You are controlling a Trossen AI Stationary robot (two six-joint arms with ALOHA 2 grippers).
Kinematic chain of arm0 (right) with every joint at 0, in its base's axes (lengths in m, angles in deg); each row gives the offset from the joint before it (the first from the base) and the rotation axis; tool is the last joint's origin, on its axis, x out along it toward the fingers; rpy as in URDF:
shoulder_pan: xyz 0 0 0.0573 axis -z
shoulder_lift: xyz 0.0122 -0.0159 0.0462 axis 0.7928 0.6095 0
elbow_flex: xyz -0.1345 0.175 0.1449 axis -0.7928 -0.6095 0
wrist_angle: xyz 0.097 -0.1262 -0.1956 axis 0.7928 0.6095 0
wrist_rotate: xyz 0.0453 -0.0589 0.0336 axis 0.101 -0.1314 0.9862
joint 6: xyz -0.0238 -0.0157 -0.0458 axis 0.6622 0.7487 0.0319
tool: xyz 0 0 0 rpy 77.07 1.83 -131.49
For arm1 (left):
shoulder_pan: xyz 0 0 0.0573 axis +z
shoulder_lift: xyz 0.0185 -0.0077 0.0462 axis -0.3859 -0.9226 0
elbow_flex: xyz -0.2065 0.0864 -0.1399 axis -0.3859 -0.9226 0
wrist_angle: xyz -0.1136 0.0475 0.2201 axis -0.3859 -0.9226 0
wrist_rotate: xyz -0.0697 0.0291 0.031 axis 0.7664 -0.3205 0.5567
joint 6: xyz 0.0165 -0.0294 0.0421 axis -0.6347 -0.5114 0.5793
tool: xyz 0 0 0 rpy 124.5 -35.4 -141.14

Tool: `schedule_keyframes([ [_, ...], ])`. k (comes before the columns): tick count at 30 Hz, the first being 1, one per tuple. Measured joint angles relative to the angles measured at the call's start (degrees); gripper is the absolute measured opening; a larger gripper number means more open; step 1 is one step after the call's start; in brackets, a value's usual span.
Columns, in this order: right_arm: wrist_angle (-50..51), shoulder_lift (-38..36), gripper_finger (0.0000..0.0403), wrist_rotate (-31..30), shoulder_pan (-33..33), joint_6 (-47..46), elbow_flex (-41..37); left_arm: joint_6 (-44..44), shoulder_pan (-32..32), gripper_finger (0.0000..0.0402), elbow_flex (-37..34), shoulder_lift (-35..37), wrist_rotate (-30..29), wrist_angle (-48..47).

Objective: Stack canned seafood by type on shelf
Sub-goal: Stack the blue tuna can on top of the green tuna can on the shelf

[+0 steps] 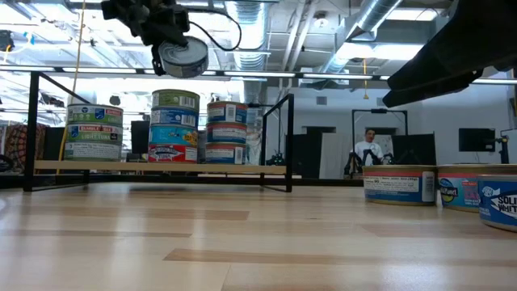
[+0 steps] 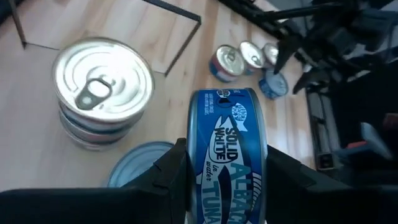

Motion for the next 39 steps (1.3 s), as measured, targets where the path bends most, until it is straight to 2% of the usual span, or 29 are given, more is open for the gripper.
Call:
schedule_keyframes([
  [4,0.0,0.0,0.0320,0.0,0.0,0.0,0.0,0.8,0.3,0.0142,-1.8,0.2,4.5,-0.7],
  [10,-0.2,0.0,0.0320,0.1,0.0,0.5,0.0,1.8,0.8,0.0141,-6.1,0.2,3.5,-0.4],
  [21,-0.6,0.0,0.0320,0.1,0.1,0.5,0.0,-1.3,3.3,0.0143,-6.4,0.2,4.2,0.1],
  [29,-0.6,0.0,0.0320,0.1,0.1,0.5,0.0,-6.5,3.3,0.0159,-6.4,0.2,1.0,0.2],
  [33,-0.8,0.0,0.0320,0.1,0.1,0.5,0.0,-8.1,3.2,0.0166,-6.4,0.3,-3.0,0.3],
  [36,-0.8,0.0,0.0320,0.1,0.1,0.5,0.0,-7.6,3.2,0.0185,-6.4,0.2,-4.8,0.2],
  [39,-0.8,0.0,0.0320,0.1,0.1,0.7,0.0,-6.7,2.5,0.0213,-6.4,0.2,-9.6,0.2],
])
